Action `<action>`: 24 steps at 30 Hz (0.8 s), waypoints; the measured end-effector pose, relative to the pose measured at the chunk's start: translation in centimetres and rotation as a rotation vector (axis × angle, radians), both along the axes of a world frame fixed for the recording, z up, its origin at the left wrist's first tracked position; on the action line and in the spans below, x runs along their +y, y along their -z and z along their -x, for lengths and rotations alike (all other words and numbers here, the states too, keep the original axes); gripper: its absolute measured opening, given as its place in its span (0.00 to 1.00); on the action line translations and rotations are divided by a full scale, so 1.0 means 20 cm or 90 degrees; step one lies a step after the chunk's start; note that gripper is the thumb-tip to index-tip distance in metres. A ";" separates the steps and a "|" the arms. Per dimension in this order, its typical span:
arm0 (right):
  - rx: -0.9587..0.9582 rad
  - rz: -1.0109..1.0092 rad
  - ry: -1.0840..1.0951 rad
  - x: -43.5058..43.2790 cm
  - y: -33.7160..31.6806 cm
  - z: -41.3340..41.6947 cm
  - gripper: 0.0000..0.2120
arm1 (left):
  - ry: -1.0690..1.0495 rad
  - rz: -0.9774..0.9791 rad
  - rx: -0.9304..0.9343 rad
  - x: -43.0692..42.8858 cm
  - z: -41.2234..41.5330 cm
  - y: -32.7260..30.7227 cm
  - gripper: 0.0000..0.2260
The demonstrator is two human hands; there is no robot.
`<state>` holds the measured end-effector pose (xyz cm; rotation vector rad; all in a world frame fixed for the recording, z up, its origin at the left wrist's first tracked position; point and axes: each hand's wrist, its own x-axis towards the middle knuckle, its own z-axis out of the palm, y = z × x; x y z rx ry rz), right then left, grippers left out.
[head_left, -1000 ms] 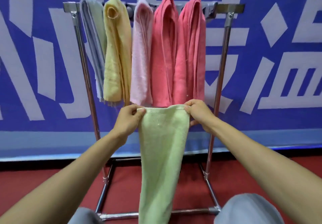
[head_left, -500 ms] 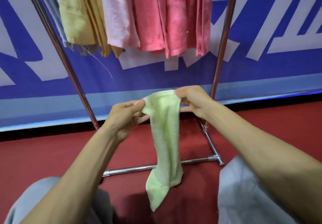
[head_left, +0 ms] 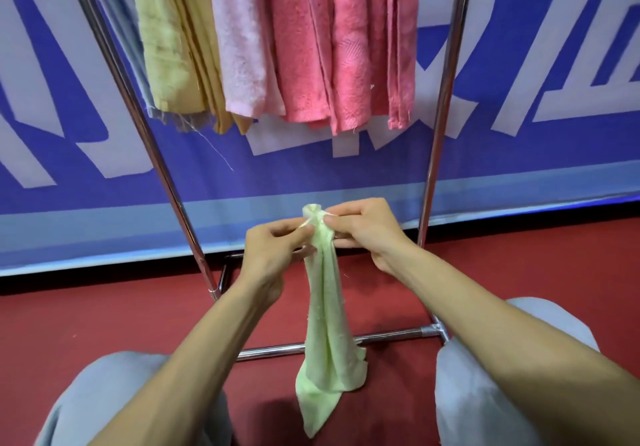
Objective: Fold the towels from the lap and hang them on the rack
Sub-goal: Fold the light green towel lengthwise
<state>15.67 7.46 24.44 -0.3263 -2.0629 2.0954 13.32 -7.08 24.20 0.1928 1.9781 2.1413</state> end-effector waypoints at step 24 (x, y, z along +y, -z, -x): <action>0.096 -0.210 0.016 0.12 -0.06 -0.02 0.12 | 0.063 0.030 0.103 -0.14 0.06 -0.12 0.22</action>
